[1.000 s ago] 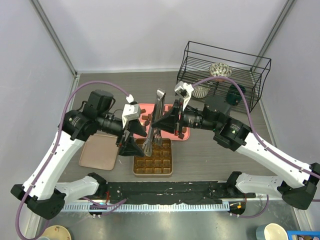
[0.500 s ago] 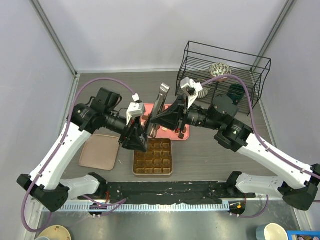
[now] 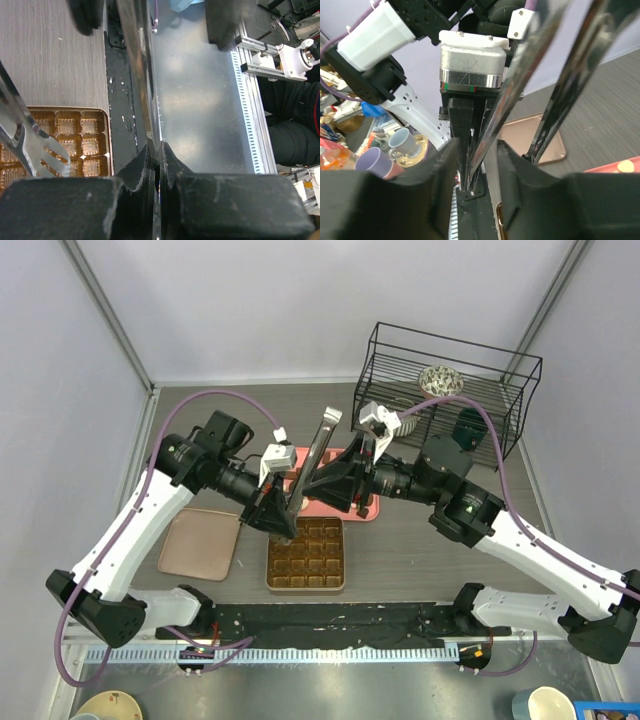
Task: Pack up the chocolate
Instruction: Adjust the clamp.
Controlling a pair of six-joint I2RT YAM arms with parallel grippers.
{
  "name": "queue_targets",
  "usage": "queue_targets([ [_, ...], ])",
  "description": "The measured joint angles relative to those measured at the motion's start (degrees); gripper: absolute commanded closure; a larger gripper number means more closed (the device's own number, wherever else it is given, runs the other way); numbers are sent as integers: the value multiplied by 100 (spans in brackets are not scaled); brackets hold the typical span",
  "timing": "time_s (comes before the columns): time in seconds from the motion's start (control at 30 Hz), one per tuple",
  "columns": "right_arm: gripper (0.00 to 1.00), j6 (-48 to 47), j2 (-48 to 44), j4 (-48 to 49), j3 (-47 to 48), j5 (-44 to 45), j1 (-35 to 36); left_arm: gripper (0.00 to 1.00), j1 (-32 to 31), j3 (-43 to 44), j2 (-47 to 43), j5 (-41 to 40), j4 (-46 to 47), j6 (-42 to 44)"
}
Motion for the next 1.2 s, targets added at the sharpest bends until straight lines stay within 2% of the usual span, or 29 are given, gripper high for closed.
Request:
queue_targets([
  [0.07, 39, -52, -50, -249, 0, 66, 0, 98, 13, 0, 35, -44, -26, -39],
  [0.17, 23, -114, -155, -706, 0, 127, 0, 98, 35, 0, 42, -240, -9, -133],
  [0.2, 13, -138, -201, -876, 0, 146, 0, 98, 35, 0, 28, -284, 7, -177],
  [0.3, 7, -267, -348, -1309, 0, 254, 0, 97, 37, -63, -94, -590, 197, -361],
  [0.43, 5, -494, -442, -1694, 46, 337, -2, 96, 37, -258, -527, -979, 334, -511],
  [0.6, 3, -817, -101, -1932, 522, 245, -44, 95, 37, -306, -927, -1014, 269, -507],
  [0.87, 3, -1154, 680, -1954, 1410, -170, -68, 95, 37, -455, -979, -1014, 170, -503],
  [1.2, 4, -1163, 1005, -1711, 1504, -538, -68, 94, 37, -457, -979, -1001, 151, -492],
])
